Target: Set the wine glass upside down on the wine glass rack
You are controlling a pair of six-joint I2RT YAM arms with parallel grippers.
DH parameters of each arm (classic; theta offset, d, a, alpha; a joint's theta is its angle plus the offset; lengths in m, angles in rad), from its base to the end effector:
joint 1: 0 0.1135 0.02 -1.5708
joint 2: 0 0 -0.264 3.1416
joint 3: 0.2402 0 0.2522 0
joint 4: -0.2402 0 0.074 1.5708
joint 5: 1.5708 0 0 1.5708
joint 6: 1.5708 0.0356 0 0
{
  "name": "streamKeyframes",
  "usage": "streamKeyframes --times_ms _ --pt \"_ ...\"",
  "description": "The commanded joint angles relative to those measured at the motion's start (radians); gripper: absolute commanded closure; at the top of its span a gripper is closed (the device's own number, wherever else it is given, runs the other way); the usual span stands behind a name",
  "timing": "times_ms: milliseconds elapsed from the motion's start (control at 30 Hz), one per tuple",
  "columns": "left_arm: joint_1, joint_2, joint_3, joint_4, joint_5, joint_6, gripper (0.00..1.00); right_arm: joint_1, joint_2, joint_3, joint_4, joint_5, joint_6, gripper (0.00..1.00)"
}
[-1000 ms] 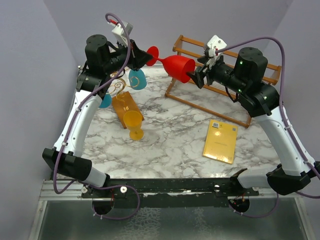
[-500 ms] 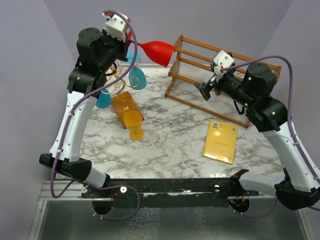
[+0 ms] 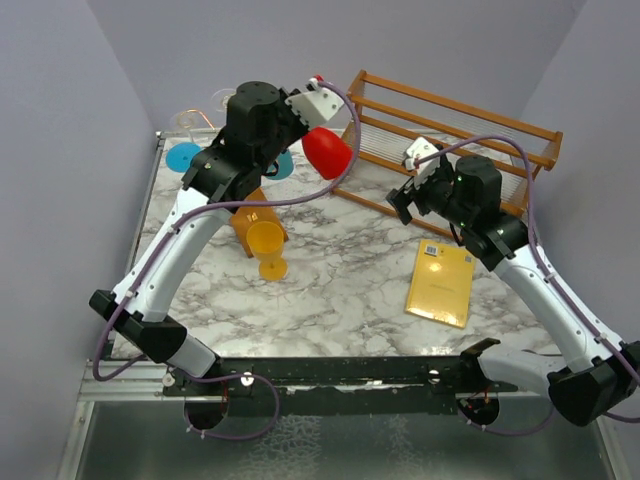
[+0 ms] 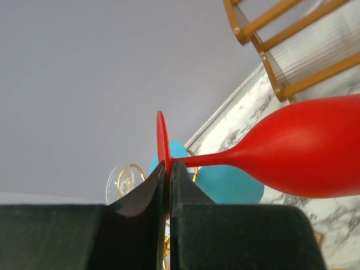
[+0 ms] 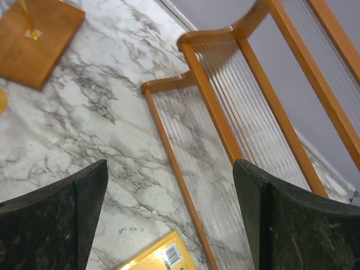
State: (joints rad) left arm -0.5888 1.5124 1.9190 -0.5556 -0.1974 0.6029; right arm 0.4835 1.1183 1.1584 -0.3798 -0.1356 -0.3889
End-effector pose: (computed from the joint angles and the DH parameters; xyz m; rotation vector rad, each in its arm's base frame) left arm 0.2646 -0.1683 0.5129 0.8409 1.5006 0.1801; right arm 0.2191 0.1205 0.3843 -0.8900 1.6922 0.1934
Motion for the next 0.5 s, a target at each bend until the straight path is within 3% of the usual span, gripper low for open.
streamKeyframes --times_ms 0,167,467 --pt "-0.069 0.001 -0.078 -0.013 -0.154 0.174 1.0 -0.1 -0.004 -0.071 0.154 -0.084 0.08 0.08" --pt "-0.091 -0.001 -0.161 0.038 -0.285 0.252 1.0 -0.164 0.003 -0.144 0.189 -0.136 0.118 0.08" --pt "-0.091 -0.033 -0.222 0.042 -0.337 0.272 1.0 -0.202 0.011 -0.166 0.182 -0.188 0.134 0.08"
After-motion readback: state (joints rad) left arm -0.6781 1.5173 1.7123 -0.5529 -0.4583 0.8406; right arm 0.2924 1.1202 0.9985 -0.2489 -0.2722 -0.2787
